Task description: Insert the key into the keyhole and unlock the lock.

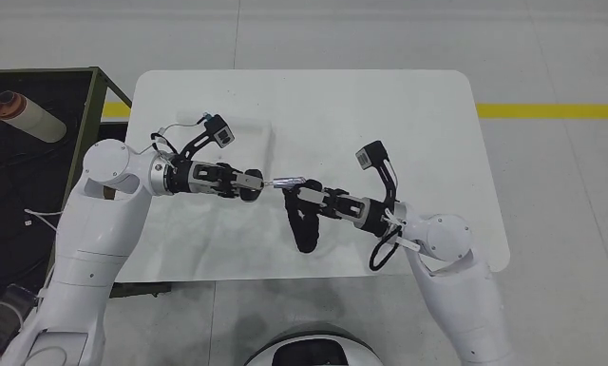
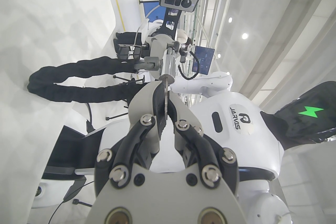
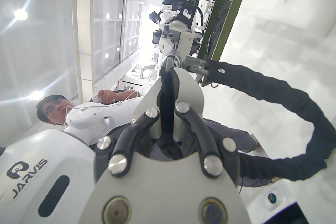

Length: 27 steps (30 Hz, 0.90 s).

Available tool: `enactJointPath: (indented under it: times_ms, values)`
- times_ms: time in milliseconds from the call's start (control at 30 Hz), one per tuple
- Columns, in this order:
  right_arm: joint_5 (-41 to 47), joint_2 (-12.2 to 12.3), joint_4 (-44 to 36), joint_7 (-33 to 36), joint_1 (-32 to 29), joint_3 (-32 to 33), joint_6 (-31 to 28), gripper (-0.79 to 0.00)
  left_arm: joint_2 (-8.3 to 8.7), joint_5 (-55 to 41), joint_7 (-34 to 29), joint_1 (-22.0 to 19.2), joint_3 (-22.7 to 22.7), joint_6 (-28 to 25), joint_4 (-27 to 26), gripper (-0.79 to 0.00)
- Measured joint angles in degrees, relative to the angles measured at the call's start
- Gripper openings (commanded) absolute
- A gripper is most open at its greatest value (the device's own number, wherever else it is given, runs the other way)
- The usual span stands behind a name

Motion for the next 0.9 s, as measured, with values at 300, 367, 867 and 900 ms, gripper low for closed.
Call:
enactJointPath:
  times_ms: [300,367,867,900]
  values:
    - [0.0,0.1,0.1,0.0,0.2,-0.2,0.8,-0.785,0.07,0.1,-0.7,-0.1,1.0,0.5,-0.7,-0.785]
    - [0.0,0.1,0.1,0.0,0.2,-0.2,0.8,-0.785,0.07,0.1,-0.7,-0.1,1.0,0.5,-0.7,-0.785]
    - [0.0,0.8,-2.6,-2.1,-2.1,0.4,1.4,-0.785,0.8,10.7,8.6,8.3,-3.2,-14.6,-12.5,-0.785]
    - [0.0,0.8,-2.6,-2.1,-2.0,0.4,1.5,-0.785,0.86,12.2,9.4,8.8,-3.5,-16.0,-13.3,-0.785]
